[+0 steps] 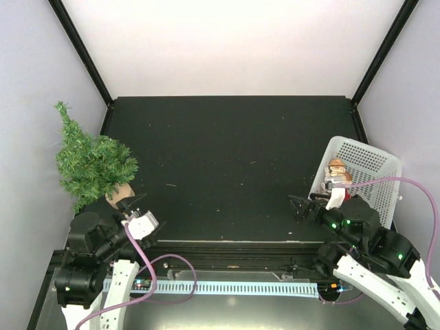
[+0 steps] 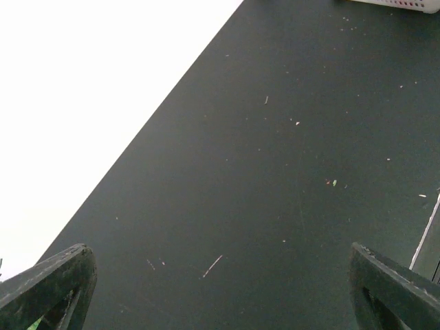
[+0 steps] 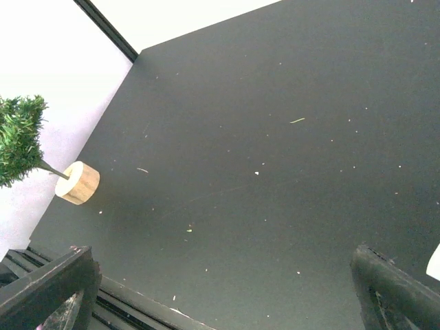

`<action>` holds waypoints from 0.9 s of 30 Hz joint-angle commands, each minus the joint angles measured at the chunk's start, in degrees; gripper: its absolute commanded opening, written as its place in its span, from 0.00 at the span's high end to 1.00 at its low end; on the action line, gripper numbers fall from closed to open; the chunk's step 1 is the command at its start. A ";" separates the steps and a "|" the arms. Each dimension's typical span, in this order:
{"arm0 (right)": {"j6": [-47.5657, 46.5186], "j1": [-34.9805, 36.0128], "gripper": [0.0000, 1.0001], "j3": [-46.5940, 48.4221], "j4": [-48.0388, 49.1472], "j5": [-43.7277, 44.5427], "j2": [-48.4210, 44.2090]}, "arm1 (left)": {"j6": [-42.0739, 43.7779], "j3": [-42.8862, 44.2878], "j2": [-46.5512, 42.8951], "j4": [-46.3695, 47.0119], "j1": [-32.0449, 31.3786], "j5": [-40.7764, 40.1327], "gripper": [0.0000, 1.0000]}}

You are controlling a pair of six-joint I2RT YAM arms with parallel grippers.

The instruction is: Decorate the small christmas tree

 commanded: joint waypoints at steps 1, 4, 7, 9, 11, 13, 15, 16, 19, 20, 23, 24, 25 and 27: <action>0.32 0.39 0.00 1.02 -0.38 -0.04 -1.82 | -1.38 0.50 -0.60 1.27 -0.09 -1.00 0.01; 0.02 0.37 0.00 1.07 -0.46 -0.61 -2.38 | -2.12 0.31 -0.37 1.92 -0.07 -1.66 0.01; 0.17 0.38 0.00 0.88 -0.45 -0.26 -3.09 | -3.21 0.18 -0.06 2.60 -0.08 -2.74 0.01; 0.35 0.37 0.00 0.63 -0.04 -0.04 -3.21 | -3.83 0.08 0.09 3.01 -0.07 -3.31 0.01; 0.81 0.39 0.00 0.50 -0.34 0.54 -2.22 | -4.31 -0.02 0.03 3.36 -0.08 -4.03 0.01; 0.88 0.36 0.00 0.58 -0.64 0.47 -0.63 | -4.53 -0.05 -0.03 3.47 -0.11 -4.28 0.01; 0.90 0.39 0.00 0.39 -0.79 0.34 0.44 | -4.98 -0.13 -0.31 3.80 -0.13 -4.88 0.01; 0.98 0.38 0.00 0.28 -0.71 0.25 0.75 | -5.68 -0.32 -0.38 4.38 -0.11 -5.80 0.01; 1.07 0.38 0.00 0.23 -0.59 0.35 0.93 | -12.65 -1.83 -0.60 11.90 -0.11 -14.84 0.02; 1.07 0.38 0.00 0.16 -0.63 0.46 1.02 | -15.21 -2.21 -0.48 14.79 -0.13 -20.42 0.02; 1.08 0.31 0.00 -0.47 0.00 0.60 0.94 | -21.13 -2.71 -1.00 23.13 -0.07 -39.55 0.01; 1.08 0.35 0.00 -0.81 0.36 0.60 1.07 | -22.17 -2.48 -1.16 25.82 -0.05 -42.53 0.01; 1.09 0.32 0.00 -1.15 0.71 0.53 1.22 | -23.33 -2.29 -1.28 28.43 0.01 -49.04 0.01; 1.00 0.34 0.00 -1.78 1.23 0.35 1.73 | -25.84 -1.44 -0.91 33.35 0.05 -57.15 0.01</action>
